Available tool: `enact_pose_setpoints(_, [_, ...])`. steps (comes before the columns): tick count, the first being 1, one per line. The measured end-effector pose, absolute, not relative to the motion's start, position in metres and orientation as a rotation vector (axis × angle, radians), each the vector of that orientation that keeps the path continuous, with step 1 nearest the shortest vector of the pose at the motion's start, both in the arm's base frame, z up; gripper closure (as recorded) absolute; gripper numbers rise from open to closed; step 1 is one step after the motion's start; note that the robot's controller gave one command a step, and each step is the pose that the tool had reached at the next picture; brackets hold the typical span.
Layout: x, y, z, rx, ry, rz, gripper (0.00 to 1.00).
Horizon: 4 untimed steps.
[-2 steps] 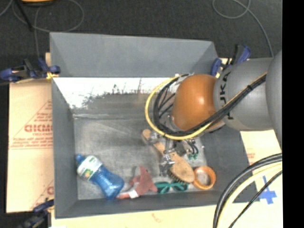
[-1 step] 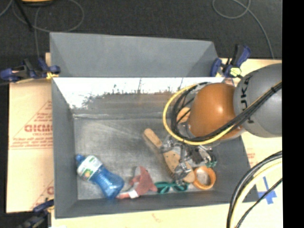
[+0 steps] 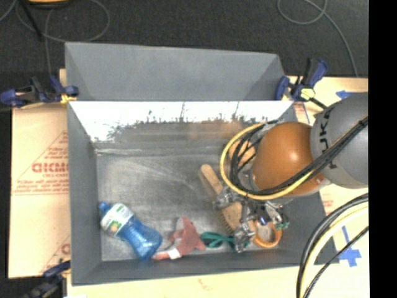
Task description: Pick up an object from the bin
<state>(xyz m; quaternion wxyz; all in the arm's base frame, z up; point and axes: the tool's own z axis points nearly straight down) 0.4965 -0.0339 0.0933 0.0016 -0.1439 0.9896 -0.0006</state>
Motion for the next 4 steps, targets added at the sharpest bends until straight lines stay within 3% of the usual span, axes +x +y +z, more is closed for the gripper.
enact_pose_setpoints(1, [0.5, -0.052, 0.087, -0.588, 3.081, 0.003, 0.0])
enact_pose_setpoints(2, [0.498, -0.076, 0.074, -1.111, 2.928, 0.003, 1.0])
enact_pose_setpoints(3, [0.498, -0.076, 0.074, -1.109, 2.929, 0.003, 1.0])
enact_pose_setpoints(4, [0.501, -0.085, 0.183, -1.184, 2.907, 0.002, 1.0])
